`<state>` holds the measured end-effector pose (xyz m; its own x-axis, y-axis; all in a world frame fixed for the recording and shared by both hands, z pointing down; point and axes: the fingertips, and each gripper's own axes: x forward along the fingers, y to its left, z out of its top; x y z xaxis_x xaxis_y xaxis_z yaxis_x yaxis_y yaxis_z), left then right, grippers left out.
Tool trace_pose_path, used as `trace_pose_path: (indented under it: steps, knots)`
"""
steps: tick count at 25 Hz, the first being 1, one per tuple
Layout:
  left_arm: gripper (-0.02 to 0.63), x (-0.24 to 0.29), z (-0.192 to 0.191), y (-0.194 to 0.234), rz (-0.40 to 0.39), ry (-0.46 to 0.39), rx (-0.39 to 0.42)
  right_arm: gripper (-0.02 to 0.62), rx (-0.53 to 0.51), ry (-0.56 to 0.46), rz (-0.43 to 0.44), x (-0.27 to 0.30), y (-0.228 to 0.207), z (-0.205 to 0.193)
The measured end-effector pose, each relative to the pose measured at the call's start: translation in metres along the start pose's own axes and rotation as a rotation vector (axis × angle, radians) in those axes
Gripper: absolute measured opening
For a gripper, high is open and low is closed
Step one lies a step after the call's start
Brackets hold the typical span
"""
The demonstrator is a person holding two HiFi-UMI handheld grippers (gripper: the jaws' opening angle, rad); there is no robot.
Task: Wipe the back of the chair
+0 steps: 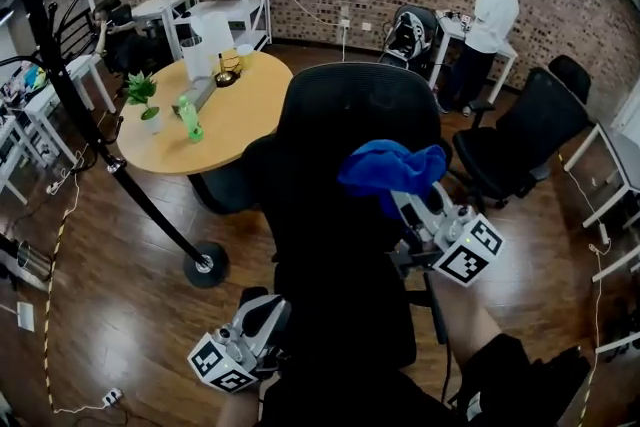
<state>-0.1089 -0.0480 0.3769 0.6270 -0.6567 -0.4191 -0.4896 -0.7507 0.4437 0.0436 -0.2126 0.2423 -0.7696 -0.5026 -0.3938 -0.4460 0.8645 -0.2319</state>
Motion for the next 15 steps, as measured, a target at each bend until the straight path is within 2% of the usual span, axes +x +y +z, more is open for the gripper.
trace_pose_path:
  steps: [5,8,10,13,15]
  knots:
    - [-0.006,-0.043,0.022,0.007,0.184,-0.08,0.077,0.061,0.095,-0.024,0.157,0.09,0.005,0.001]
    - [-0.006,-0.062,0.033,0.004,0.261,-0.123,0.127,0.061,0.108,-0.056,0.239,0.138,0.017,0.015]
    - [-0.006,-0.076,0.039,0.003,0.304,-0.147,0.15,0.061,0.081,-0.038,0.18,0.171,0.0,0.009]
    - [-0.006,-0.098,0.042,0.004,0.362,-0.176,0.159,0.061,0.03,0.077,-0.023,0.208,-0.059,-0.027]
    - [-0.006,-0.11,0.041,0.005,0.389,-0.185,0.157,0.061,0.068,0.154,-0.131,0.212,-0.094,-0.053]
